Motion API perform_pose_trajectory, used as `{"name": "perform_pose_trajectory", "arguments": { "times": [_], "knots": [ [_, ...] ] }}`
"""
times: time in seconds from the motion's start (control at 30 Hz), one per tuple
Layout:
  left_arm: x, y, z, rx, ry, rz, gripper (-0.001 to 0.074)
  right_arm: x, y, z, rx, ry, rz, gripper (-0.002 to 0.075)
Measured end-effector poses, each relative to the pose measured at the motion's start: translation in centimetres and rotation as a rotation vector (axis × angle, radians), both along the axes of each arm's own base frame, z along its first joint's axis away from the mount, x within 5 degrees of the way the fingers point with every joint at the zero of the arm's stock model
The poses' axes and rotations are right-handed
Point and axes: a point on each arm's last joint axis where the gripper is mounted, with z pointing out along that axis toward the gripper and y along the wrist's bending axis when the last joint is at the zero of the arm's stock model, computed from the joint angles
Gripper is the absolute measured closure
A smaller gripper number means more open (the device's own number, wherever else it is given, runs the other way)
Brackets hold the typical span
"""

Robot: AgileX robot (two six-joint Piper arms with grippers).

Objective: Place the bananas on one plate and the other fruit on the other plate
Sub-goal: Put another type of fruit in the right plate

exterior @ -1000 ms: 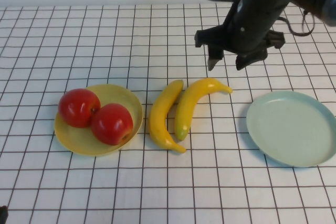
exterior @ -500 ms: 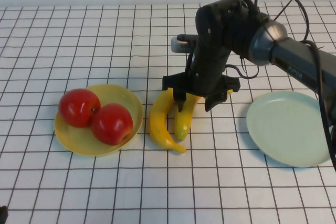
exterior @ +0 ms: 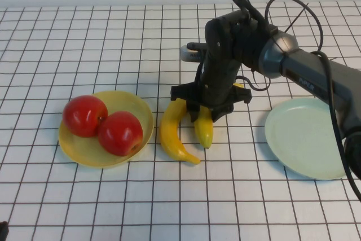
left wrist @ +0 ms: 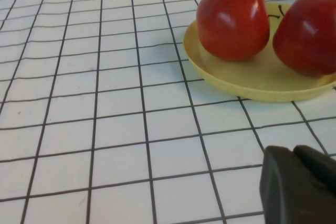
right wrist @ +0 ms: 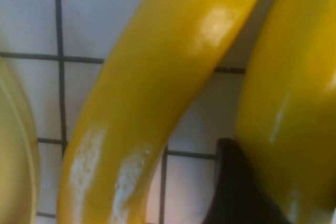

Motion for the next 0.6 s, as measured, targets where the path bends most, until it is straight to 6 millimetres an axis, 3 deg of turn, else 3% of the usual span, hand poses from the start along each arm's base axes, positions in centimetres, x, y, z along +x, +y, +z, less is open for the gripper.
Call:
{"name": "perform_pose_trajectory", "arguments": {
  "times": [0.13,0.23,0.4,0.53,0.6],
  "knots": [
    [0.0,0.0,0.0,0.000,0.000,0.000,0.0738,-0.2,-0.2,1.1,0.003,-0.019,0.010,0.0410],
    [0.0,0.0,0.0,0.000,0.000,0.000,0.0738,-1.0,-0.9,4.5,0.003,-0.061,0.019,0.0410],
    [0.0,0.0,0.0,0.000,0.000,0.000,0.0738,-2.9,-4.0,10.5,-0.035,-0.173,0.034,0.0410],
    [0.0,0.0,0.0,0.000,0.000,0.000,0.0738,-5.9,-7.4,11.4,-0.063,-0.161,0.013,0.0410],
    [0.0,0.0,0.0,0.000,0.000,0.000,0.0738,-7.6,-9.4,10.8,-0.071,-0.150,-0.004,0.0410]
  ]
}}
